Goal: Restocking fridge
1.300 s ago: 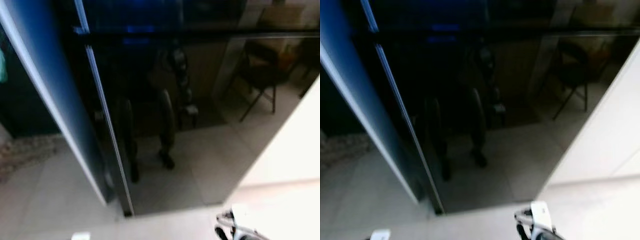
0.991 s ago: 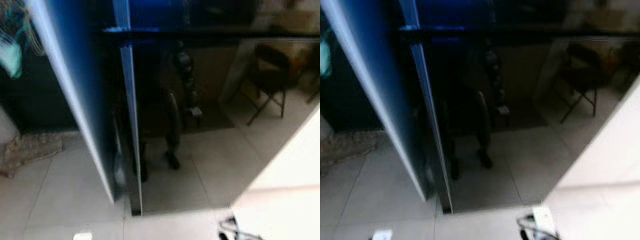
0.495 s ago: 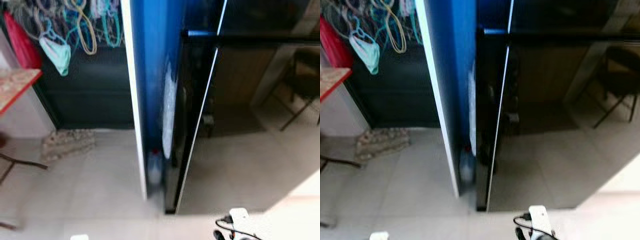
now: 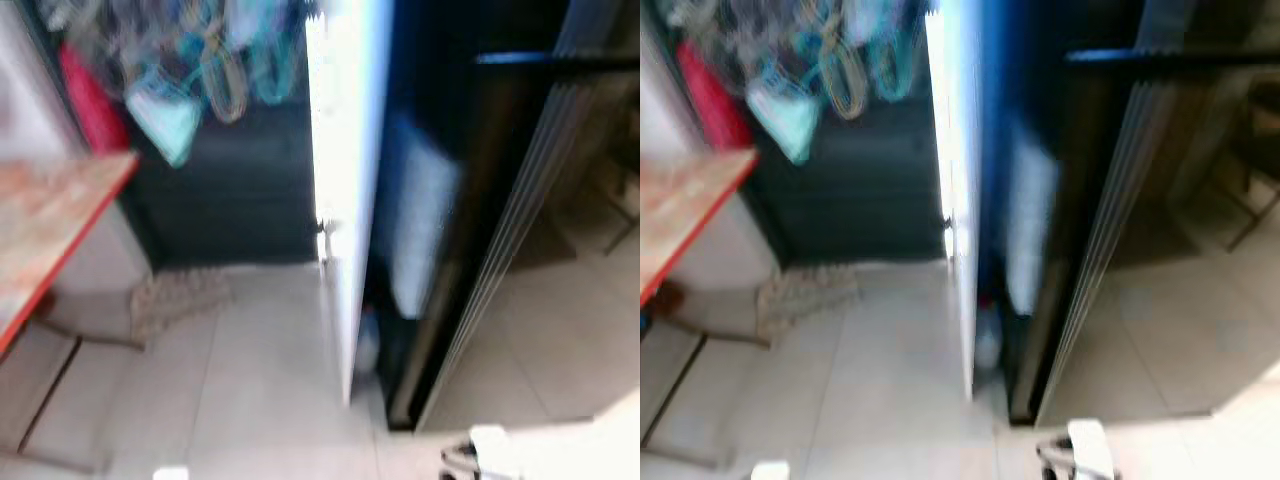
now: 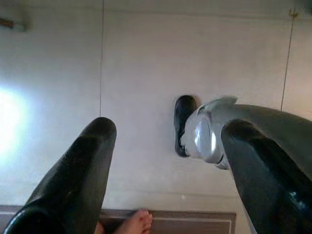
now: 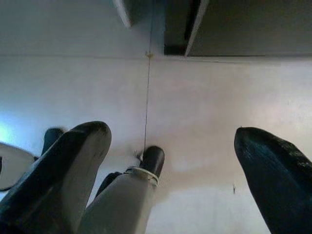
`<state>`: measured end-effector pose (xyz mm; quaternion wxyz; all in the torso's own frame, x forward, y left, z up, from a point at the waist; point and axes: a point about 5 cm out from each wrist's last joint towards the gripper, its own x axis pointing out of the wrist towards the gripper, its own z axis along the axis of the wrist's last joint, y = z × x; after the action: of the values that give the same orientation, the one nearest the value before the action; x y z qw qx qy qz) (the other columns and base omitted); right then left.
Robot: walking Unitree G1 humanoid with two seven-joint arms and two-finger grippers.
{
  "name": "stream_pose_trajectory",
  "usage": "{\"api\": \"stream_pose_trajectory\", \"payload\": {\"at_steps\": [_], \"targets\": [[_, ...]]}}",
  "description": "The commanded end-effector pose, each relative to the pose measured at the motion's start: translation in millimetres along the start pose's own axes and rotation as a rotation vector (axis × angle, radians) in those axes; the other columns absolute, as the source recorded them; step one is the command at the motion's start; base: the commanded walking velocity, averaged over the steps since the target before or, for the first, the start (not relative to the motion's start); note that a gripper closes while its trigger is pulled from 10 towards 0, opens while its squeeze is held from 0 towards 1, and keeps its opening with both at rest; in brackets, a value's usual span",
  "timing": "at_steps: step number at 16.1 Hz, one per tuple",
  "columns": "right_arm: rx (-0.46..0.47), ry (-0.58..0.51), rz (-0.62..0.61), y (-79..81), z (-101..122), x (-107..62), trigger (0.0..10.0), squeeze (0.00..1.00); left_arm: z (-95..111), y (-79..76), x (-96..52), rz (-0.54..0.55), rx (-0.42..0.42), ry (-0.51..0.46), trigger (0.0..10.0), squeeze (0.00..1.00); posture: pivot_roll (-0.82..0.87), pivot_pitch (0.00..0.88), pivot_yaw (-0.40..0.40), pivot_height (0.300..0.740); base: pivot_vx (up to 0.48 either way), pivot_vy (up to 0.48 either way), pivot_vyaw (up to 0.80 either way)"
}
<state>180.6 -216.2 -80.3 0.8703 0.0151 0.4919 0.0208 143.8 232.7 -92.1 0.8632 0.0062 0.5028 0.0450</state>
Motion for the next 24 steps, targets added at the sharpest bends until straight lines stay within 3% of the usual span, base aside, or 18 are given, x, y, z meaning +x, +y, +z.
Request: {"api": "stream_pose_trajectory", "payload": {"at_steps": [1, 9, 21, 24], "targets": [[-0.002, -0.015, 0.002, 0.0, 4.7, 0.3, 10.0, 0.00, -4.4, 3.1, -1.1, 0.006, 0.012, 0.015, 10.0, 0.00, 0.05, 0.000, -0.004, 0.740, 0.000, 0.356, 0.00], [-0.012, -0.031, 0.009, 0.6, 10.9, 0.9, 10.0, 0.00, 0.5, 4.6, -0.5, 0.015, 0.017, 0.005, 10.0, 0.00, 0.07, 0.000, -0.001, 0.740, 0.000, 0.251, 0.00], [-0.012, -0.022, 0.008, -4.6, 5.5, -1.1, 10.0, 0.00, -3.6, 2.2, -0.9, 0.044, 0.010, -0.006, 10.0, 0.00, 0.08, 0.000, -0.021, 0.740, 0.000, 0.000, 0.78], [-0.019, -0.010, 0.006, -6.3, 0.8, -2.0, 10.0, 0.00, -5.4, 2.5, -1.9, 0.079, -0.040, -0.042, 10.0, 0.00, 0.09, 0.000, -0.024, 0.740, 0.000, 0.000, 0.20]]}}
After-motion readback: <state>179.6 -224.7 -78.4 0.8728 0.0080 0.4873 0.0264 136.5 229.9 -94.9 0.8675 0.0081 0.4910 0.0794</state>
